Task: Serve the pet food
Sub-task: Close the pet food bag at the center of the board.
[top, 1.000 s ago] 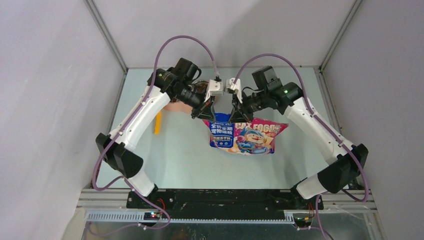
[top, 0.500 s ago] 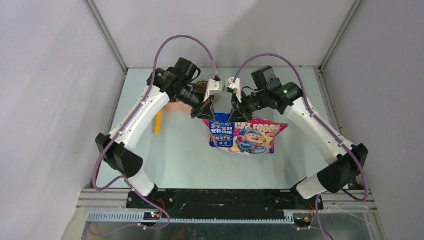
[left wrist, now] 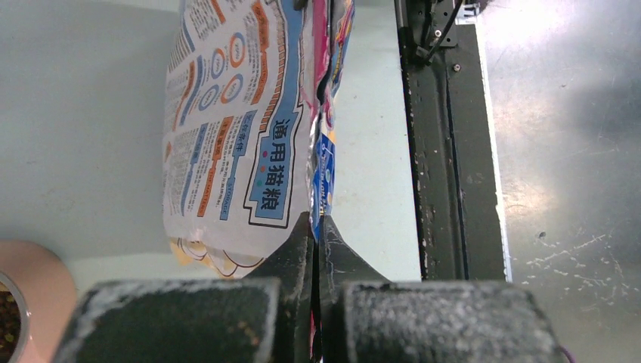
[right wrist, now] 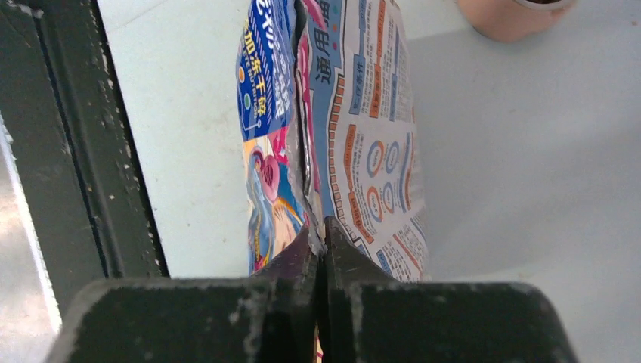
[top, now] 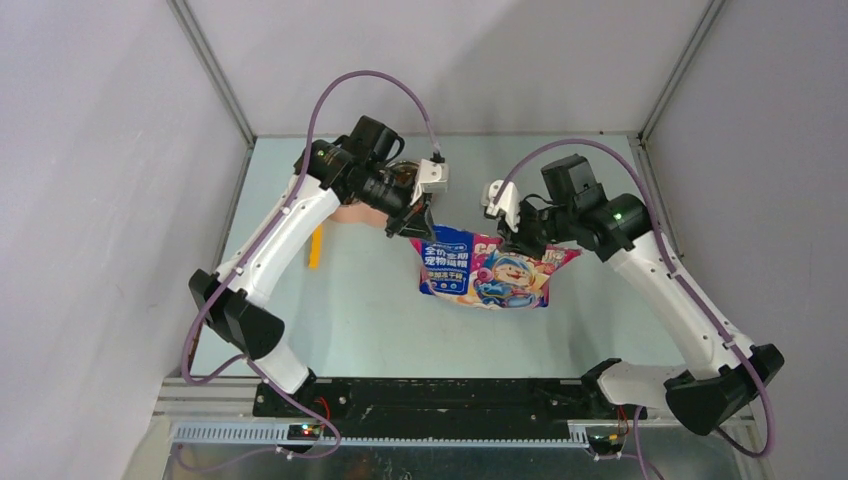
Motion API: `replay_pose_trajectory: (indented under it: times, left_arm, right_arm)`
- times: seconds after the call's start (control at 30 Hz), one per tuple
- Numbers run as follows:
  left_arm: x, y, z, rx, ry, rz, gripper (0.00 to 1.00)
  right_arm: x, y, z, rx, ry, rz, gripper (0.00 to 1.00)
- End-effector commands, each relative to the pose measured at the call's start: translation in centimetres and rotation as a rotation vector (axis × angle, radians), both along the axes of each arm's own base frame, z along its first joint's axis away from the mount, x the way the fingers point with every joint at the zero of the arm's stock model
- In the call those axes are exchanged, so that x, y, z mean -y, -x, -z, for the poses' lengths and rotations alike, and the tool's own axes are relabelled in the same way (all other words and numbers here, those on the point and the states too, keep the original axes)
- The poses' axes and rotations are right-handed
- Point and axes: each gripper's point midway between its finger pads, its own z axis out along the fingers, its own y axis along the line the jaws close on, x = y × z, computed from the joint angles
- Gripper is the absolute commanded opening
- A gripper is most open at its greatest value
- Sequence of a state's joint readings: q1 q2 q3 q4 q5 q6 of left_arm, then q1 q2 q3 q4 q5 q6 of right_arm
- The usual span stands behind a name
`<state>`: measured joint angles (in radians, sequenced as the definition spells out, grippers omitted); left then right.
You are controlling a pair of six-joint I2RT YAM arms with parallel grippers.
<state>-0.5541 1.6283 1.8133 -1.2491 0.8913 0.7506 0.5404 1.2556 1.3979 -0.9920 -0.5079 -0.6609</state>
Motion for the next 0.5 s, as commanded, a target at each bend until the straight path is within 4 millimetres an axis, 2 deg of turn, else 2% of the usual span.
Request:
replay_pose_trajectory:
  times: [0.0, 0.17, 0.2, 0.23, 0.27, 0.33, 0.43, 0.47]
  left_arm:
    - [-0.3, 1.2, -3.2, 0.044, 0.078, 0.005, 0.00]
    - [-0.4, 1.2, -3.3, 0.051, 0.079, -0.001, 0.00]
    - [-0.4, 1.2, -3.4, 0.053, 0.079, -0.002, 0.00]
    - [-0.4, 1.2, -3.3, 0.054, 0.079, -0.002, 0.00]
    - [-0.4, 1.3, -3.4, 0.056, 0.080, -0.003, 0.00]
    - [-0.5, 1.3, -3.3, 0.059, 0.078, -0.006, 0.00]
    - [-0.5, 1.3, -3.3, 0.061, 0.080, -0.004, 0.00]
    - [-0.5, 1.3, -3.3, 0.061, 0.079, -0.003, 0.00]
  right_arm:
    - [4.3, -0.8, 0.8, 0.022, 0.104, 0.099, 0.00]
    - [5.6, -0.8, -0.4, 0.070, 0.084, 0.127, 0.00]
    - [5.9, -0.9, -0.4, 0.078, 0.093, 0.136, 0.04]
    - [6.2, -1.0, -0.6, 0.086, 0.096, 0.147, 0.12]
    - [6.4, -1.0, -0.6, 0.090, 0.104, 0.157, 0.27]
    - [6.9, -1.0, -0.7, 0.094, 0.107, 0.166, 0.38]
    - [7.6, -0.9, -0.7, 0.092, 0.110, 0.171, 0.33]
    - [7.6, -0.8, -0.7, 0.089, 0.106, 0.163, 0.21]
